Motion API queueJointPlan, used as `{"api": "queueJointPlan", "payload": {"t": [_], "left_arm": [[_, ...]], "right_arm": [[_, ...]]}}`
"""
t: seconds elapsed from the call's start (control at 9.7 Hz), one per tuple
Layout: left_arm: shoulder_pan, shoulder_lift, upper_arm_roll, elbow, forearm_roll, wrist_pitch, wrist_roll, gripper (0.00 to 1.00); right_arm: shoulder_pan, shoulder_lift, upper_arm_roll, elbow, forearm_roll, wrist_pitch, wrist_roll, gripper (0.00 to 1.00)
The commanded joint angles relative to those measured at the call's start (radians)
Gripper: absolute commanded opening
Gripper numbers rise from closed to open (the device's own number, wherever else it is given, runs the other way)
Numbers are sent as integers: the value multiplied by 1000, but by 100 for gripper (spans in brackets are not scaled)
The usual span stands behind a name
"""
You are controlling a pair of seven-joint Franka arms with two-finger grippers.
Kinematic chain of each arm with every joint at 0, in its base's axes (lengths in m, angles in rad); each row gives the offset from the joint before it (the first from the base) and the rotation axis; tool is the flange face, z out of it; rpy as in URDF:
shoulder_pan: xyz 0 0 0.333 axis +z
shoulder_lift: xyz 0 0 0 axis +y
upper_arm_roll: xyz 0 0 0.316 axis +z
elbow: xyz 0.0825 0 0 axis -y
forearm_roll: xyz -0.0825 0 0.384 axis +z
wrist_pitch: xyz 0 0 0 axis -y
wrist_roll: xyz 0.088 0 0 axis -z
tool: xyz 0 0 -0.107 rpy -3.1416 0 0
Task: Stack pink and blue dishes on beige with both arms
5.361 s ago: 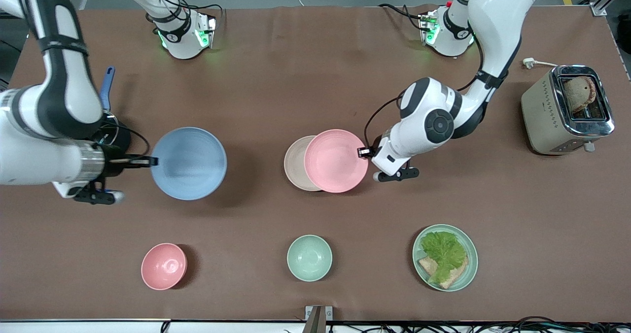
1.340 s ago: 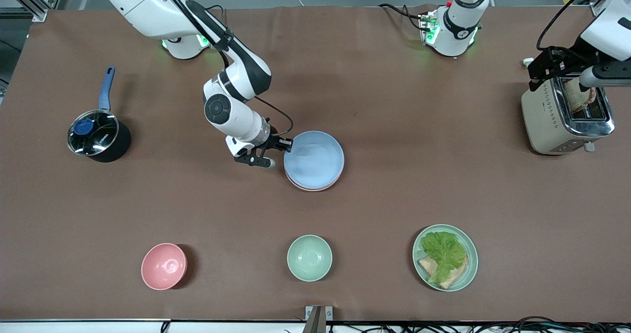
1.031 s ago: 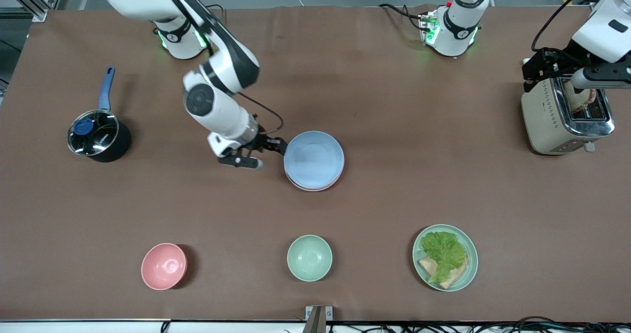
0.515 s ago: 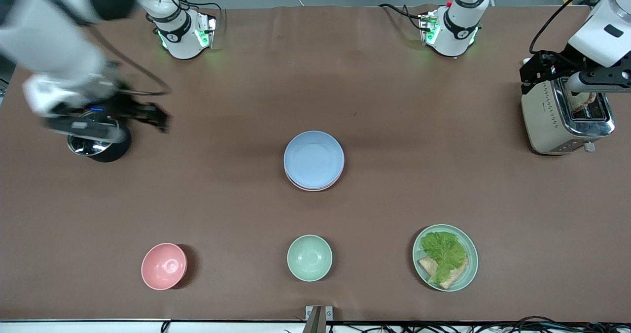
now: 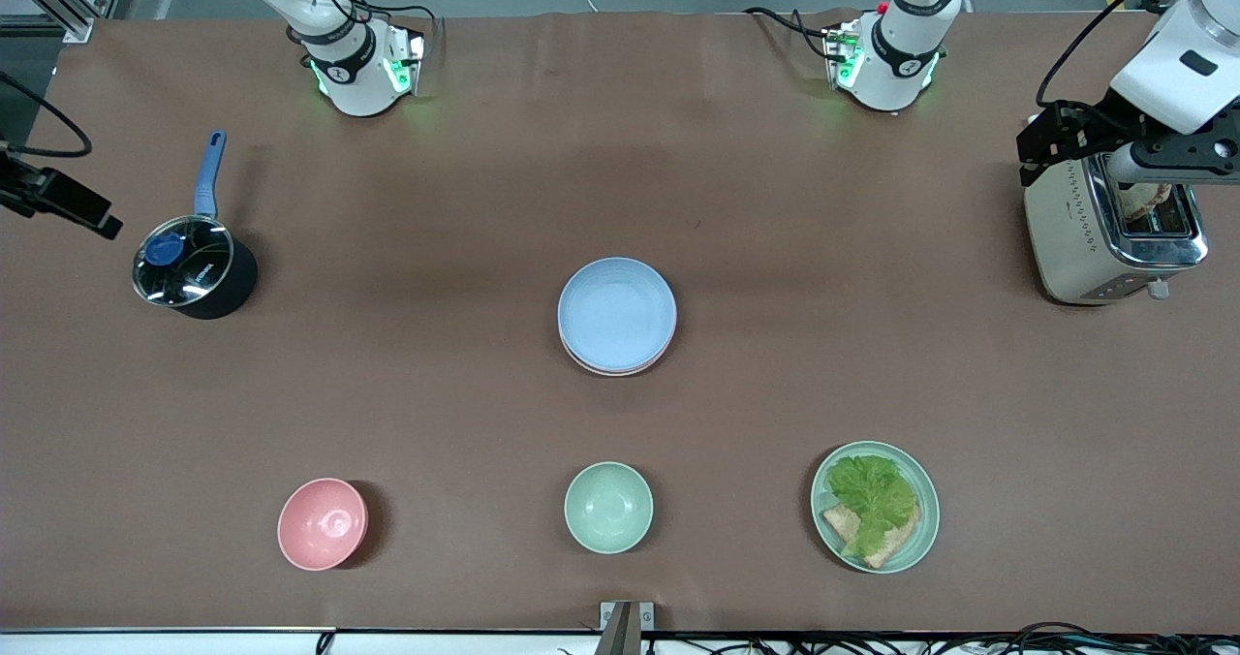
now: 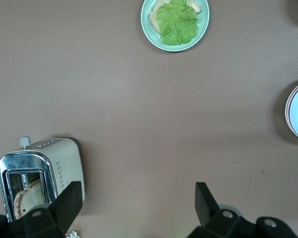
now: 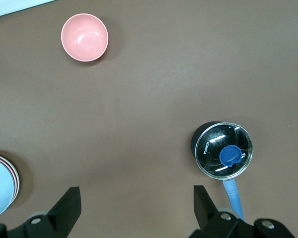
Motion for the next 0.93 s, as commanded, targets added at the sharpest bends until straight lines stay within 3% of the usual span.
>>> {"api": "queueJointPlan", "payload": {"t": [0.0, 0.21, 0.82], "left_arm": [[-4, 17, -1, 3, -10, -3, 6, 100], [0, 62, 0, 58, -10, -17, 9, 100], [22, 65, 11, 63, -59, -64, 13, 100]], "right_arm": [[7, -16, -5, -8, 6, -8, -14, 100], [9, -16, -4, -8, 6, -9, -16, 100], [4, -11, -7, 21, 0, -70, -163, 100]]}}
